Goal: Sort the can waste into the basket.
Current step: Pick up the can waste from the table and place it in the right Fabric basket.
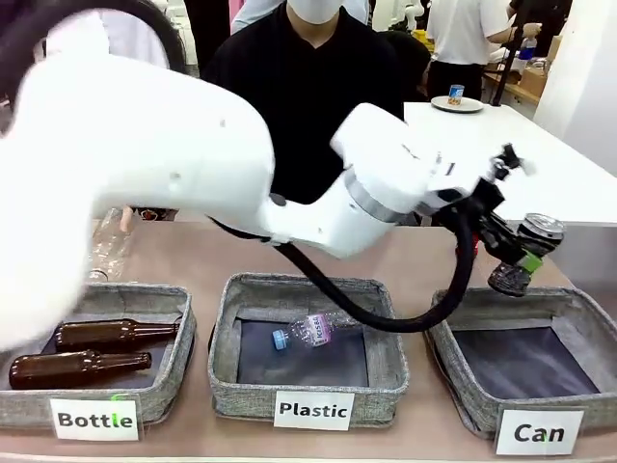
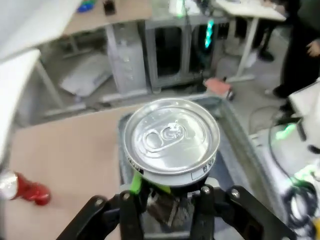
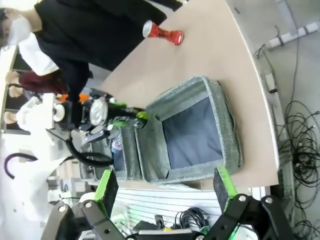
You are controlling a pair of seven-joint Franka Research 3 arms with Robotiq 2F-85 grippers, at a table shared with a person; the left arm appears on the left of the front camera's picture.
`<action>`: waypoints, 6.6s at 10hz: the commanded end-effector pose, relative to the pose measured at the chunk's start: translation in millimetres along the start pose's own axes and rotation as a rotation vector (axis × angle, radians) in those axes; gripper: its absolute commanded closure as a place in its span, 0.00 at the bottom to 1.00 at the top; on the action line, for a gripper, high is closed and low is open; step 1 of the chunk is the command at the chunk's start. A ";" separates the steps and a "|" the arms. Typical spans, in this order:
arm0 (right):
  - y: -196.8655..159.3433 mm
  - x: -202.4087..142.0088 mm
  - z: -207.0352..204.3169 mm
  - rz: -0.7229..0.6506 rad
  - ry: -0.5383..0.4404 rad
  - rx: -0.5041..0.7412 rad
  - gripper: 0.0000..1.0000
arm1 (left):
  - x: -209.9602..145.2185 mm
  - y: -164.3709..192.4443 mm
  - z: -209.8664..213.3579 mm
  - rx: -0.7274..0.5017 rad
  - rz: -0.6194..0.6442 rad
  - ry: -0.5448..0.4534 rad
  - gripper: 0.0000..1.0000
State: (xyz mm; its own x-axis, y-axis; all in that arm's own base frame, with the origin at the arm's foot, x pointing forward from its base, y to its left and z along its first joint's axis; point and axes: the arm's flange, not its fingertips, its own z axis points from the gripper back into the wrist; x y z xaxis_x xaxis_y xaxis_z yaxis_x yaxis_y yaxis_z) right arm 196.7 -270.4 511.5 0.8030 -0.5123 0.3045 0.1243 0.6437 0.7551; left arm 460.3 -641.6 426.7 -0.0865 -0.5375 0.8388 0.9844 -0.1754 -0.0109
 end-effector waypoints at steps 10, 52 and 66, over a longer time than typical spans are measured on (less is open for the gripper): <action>11.1 -3.6 -10.0 0.025 0.023 -0.019 0.00 | 15.2 -19.2 -31.5 0.033 0.068 0.218 0.00; 134.0 -26.0 -293.3 -0.009 0.406 0.361 0.00 | -346.8 -190.9 511.4 0.041 1.162 -0.764 0.00; 92.6 76.2 -258.1 1.258 0.139 0.027 0.00 | -346.8 -190.9 511.4 0.041 1.162 -0.764 0.00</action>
State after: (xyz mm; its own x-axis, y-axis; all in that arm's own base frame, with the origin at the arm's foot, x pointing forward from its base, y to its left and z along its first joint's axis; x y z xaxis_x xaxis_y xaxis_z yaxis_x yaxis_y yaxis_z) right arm 410.8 -113.7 453.4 0.2928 0.5497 0.7824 -0.7661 0.6245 -0.1520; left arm 380.3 -0.5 414.0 0.8628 0.2170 0.4566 0.4475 0.0923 -0.8895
